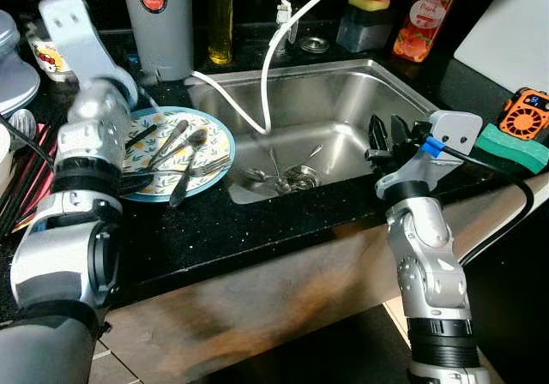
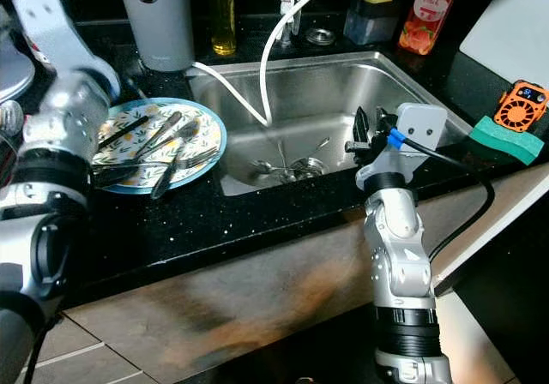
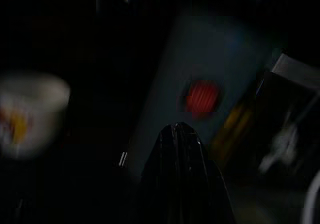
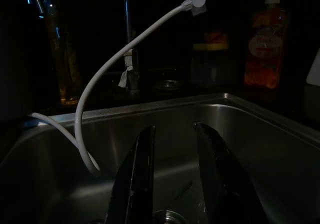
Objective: Kitchen organization
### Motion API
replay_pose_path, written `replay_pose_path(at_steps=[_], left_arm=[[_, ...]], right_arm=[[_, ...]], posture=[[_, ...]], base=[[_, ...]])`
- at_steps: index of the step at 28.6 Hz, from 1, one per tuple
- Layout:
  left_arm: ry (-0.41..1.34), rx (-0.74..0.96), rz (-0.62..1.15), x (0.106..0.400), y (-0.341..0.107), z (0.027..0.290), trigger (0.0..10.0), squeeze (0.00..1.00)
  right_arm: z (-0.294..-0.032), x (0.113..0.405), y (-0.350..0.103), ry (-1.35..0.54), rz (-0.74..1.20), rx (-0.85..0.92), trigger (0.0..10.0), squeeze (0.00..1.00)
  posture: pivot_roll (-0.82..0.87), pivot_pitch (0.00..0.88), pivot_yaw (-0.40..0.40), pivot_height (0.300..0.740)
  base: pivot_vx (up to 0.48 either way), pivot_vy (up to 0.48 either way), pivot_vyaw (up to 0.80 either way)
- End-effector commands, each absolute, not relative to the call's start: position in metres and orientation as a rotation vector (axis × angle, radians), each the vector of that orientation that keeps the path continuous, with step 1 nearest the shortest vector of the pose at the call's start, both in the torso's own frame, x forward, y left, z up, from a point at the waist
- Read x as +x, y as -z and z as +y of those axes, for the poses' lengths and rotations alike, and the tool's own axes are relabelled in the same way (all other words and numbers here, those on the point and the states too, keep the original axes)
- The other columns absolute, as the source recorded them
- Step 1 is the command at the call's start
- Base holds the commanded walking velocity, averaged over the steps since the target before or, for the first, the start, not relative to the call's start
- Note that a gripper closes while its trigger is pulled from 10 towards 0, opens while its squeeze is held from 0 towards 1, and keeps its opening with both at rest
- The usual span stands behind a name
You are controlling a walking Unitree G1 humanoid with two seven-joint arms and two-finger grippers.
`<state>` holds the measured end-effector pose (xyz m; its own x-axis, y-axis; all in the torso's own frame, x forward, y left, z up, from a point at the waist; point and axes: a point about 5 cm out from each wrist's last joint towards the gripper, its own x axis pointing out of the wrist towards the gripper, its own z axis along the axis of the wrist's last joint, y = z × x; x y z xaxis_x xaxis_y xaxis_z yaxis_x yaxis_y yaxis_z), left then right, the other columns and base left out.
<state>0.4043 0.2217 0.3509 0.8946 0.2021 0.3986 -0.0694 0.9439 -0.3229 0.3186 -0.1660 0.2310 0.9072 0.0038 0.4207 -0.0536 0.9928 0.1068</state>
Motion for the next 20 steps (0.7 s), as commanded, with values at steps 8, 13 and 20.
replay_pose_path(at_steps=[8,13,20], left_arm=[[-0.03,-0.413,-0.575,0.402,-0.388,0.191,10.0,0.0],[0.097,-0.494,-0.418,0.417,-0.354,0.14,10.0,0.0],[0.33,-0.451,-0.241,0.415,-0.32,0.052,10.0,0.0]], right_arm=[[-0.169,0.32,-0.23,-0.016,-0.431,0.122,10.0,0.0],[-0.169,0.32,-0.231,-0.014,-0.434,0.123,10.0,0.0],[-0.17,0.316,-0.23,0.0,-0.436,0.121,10.0,0.0]], posture=[[0.01,0.063,-0.054,0.74],[0.01,0.066,-0.053,0.74],[-0.02,0.068,-0.028,0.74]], base=[[0.0,0.0,0.0],[0.0,0.0,0.0],[0.0,0.0,0.0]])
